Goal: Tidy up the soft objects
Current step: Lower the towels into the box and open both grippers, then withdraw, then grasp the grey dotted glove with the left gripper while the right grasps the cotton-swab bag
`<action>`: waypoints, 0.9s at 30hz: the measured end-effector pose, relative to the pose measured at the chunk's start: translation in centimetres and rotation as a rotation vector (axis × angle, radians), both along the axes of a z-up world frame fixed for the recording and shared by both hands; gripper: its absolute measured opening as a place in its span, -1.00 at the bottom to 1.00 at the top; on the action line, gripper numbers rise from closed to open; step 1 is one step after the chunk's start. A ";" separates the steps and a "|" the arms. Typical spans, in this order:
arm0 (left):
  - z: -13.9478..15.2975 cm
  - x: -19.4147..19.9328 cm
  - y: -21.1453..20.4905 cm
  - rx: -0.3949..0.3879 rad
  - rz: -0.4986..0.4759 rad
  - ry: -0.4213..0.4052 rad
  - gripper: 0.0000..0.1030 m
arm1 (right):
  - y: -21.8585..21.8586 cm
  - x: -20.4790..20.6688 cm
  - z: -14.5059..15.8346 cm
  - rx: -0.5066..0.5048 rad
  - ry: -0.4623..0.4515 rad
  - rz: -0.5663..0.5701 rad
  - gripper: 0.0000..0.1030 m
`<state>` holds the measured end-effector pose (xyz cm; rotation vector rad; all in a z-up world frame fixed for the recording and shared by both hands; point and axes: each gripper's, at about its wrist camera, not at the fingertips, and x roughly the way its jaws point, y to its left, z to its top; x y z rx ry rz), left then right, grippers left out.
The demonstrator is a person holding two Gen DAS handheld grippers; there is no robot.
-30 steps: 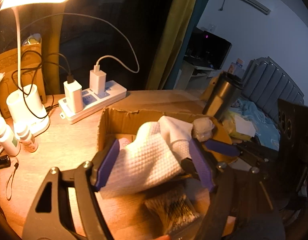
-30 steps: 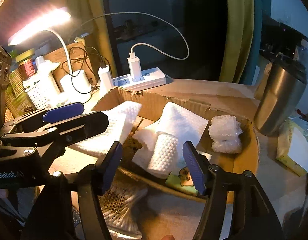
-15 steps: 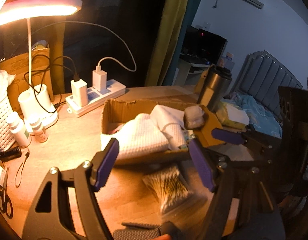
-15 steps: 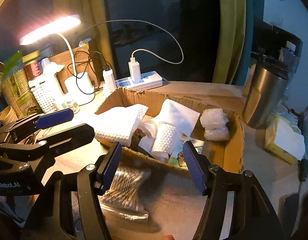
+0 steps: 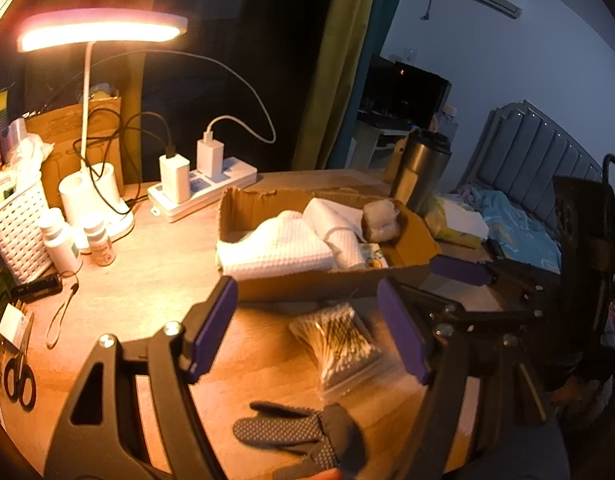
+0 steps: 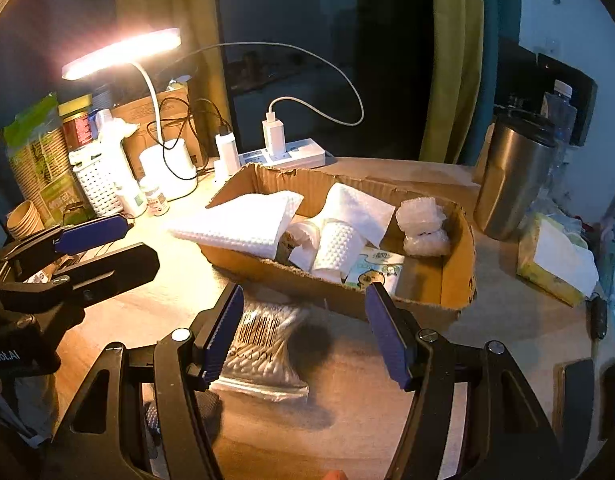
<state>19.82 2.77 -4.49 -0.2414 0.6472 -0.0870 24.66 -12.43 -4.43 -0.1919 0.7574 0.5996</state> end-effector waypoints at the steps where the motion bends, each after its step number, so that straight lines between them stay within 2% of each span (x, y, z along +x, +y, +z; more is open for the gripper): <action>1: -0.1 -0.3 0.0 0.002 0.000 0.001 0.43 | -0.1 -0.2 0.0 0.002 0.002 0.000 0.29; 15: -3.4 -2.8 1.9 -0.013 0.035 0.062 0.43 | -0.1 -1.7 -1.7 -0.007 0.030 -0.008 0.29; 27: -7.0 -3.3 3.6 -0.048 0.051 0.139 0.43 | 1.2 -2.1 -4.6 -0.019 0.098 0.016 0.29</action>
